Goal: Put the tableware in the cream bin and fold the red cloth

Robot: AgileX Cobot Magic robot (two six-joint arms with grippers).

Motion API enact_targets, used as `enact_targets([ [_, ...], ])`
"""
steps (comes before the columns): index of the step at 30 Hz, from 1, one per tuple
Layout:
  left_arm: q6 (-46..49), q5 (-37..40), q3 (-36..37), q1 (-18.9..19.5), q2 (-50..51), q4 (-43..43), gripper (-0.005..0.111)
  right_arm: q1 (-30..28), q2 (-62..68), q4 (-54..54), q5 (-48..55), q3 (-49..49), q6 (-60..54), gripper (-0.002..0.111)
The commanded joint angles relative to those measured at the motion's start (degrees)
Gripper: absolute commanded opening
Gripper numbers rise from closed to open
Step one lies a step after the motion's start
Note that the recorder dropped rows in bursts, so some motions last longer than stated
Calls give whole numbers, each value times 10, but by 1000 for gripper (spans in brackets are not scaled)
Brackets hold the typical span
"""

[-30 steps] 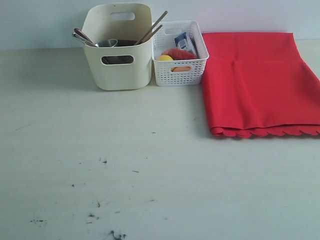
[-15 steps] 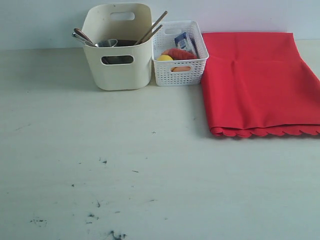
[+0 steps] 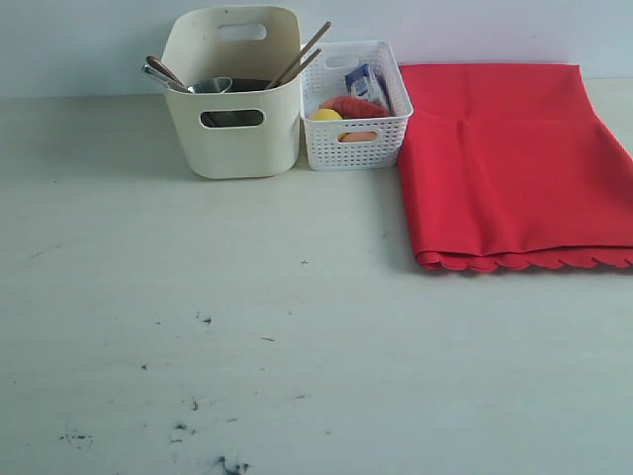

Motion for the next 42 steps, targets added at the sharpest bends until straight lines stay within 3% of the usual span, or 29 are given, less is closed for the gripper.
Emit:
enact_targets([
  [1, 5, 2, 1, 0, -3, -3, 2, 1, -3, 1, -2, 3, -6, 0],
  [13, 5, 2, 1, 0, -3, -3, 2, 1, -3, 4, -4, 3, 16, 0],
  [16, 5, 2, 1, 0, -3, -3, 2, 1, -5, -65, -2, 5, 49, 0],
  [21, 5, 2, 1, 0, -3, -3, 2, 1, -23, -274, -33, 21, 251, 0],
  [23, 5, 2, 1, 0, -3, -3, 2, 1, -35, -343, -53, 26, 280, 0],
  [29, 5, 2, 1, 0, -3, -3, 2, 1, -79, -319, -83, 56, 265, 0],
  [31, 5, 2, 1, 0, -3, -3, 2, 1, -92, -220, -83, 78, 182, 0],
  [35, 5, 2, 1, 0, -3, -3, 2, 1, -112, 54, -41, 140, -113, 0],
  [42, 5, 2, 1, 0, -3, -3, 2, 1, -114, 515, 153, 171, -528, 0],
])
